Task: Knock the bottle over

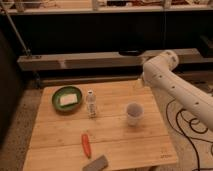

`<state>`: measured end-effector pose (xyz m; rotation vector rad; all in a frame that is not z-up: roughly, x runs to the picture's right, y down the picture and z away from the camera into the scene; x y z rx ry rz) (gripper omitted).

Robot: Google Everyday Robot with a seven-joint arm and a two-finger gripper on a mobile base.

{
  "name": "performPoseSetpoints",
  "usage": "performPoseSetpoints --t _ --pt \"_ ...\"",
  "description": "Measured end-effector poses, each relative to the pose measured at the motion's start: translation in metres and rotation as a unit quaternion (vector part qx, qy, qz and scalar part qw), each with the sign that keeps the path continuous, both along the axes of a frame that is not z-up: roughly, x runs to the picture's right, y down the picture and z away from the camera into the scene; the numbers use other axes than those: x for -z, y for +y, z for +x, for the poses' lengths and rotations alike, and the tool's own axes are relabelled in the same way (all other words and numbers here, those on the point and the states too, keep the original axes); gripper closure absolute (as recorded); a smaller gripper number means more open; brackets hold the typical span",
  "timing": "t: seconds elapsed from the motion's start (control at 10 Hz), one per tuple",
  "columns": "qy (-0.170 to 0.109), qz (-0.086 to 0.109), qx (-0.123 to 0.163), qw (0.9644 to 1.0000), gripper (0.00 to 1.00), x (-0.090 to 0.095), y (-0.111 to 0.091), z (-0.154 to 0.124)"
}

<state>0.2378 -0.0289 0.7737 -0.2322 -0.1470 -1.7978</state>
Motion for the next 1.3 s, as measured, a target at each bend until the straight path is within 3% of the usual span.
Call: performPoseSetpoints --t 0.4,0.9,1.1,1.3 --pt "0.001 -0.001 0.017 0.9999 0.20 0.003 0.001 -0.011" --pt "-0.004 -0.001 0.088 0.9961 0.24 0.015 0.001 -0.091" --pt "-0.003 0.011 0.123 0.9924 0.46 0.029 0.010 -0.119" --pt "0.001 0.018 0.138 0.9903 0.63 0.032 0.018 -0.133"
